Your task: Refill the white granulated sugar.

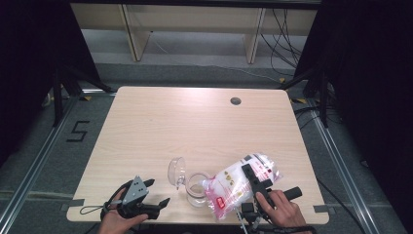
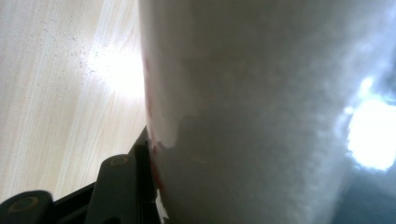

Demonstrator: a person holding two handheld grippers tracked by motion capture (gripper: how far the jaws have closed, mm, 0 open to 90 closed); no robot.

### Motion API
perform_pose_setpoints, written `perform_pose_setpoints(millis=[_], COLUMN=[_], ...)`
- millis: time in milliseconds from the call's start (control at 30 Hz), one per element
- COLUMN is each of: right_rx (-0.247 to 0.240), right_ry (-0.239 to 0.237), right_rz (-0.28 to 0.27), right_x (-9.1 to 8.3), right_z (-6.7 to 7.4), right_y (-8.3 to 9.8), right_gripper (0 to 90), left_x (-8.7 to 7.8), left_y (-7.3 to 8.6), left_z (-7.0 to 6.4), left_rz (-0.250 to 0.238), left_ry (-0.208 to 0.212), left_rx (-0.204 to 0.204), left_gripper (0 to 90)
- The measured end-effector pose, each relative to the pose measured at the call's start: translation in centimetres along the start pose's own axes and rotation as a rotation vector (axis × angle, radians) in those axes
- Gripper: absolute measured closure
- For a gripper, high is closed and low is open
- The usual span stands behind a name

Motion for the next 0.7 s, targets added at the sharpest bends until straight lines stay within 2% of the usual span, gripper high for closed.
perform_pose_setpoints(millis=[33,67,100,133,233,267,400,433,467,500,533,567,600,700], right_rx=[-0.031,-0.007,-0.030,-0.033,-0.021,-0.023,-0.026,-0.013,-0.028,-0.027,-0.004,-0.023,-0.007,0.002], right_ry=[0.011,0.005,0.012,0.013,0.007,0.012,0.012,0.004,0.014,0.013,0.007,0.014,0.007,0.007], right_rz=[-0.020,-0.014,-0.021,-0.021,-0.012,-0.015,-0.025,-0.016,-0.025,-0.024,-0.018,-0.022,-0.020,-0.020], right_x=[0.12,0.08,0.10,0.09,0.04,0.04,0.10,0.04,0.10,0.09,0.07,0.07,0.09,0.10], right_z=[-0.35,-0.10,-0.33,-0.36,-0.33,-0.36,-0.39,-0.26,-0.44,-0.44,-0.22,-0.41,-0.28,-0.12], right_y=[-0.10,-0.06,-0.11,-0.11,-0.10,-0.14,-0.19,-0.14,-0.17,-0.14,-0.07,-0.08,-0.04,-0.04], right_gripper=[46.8,46.9,47.0,47.0,47.1,47.2,47.4,47.4,47.3,47.4,47.4,47.4,47.4,47.5], left_x=[-0.10,-0.05,-0.07,-0.12,-0.12,0.01,0.00,0.00,0.02,-0.08,-0.09,-0.11,0.02,0.02], left_y=[0.04,0.02,0.02,0.05,0.04,0.00,-0.01,0.00,-0.01,0.01,0.04,0.04,-0.01,-0.01], left_z=[0.24,0.15,0.19,0.28,0.28,0.00,0.05,0.02,0.02,0.13,0.27,0.32,0.04,0.03], left_rz=[0.019,0.012,0.014,0.024,0.022,-0.001,0.001,0.000,-0.002,0.014,0.017,0.019,-0.001,0.001], left_ry=[-0.009,-0.003,-0.006,-0.012,-0.007,0.000,0.003,0.000,0.006,0.008,-0.008,-0.010,0.003,0.009], left_rx=[0.026,0.020,0.024,0.032,0.030,-0.002,0.005,0.001,0.000,0.011,0.024,0.030,0.002,0.001], left_gripper=[17.8,17.8,17.8,17.7,17.7,17.7,17.7,17.7,17.7,17.7,17.7,17.7,17.7,17.7])
Point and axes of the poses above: each handheld gripper's, and its own axes: x roughly forward along the jaws, y roughly out of its underside, z roughly to its left, the point moved 4 cm from there along x, roughly forward along the jaws, and after that the axes turned 3 degrees about -x, right-handed, at the moved point
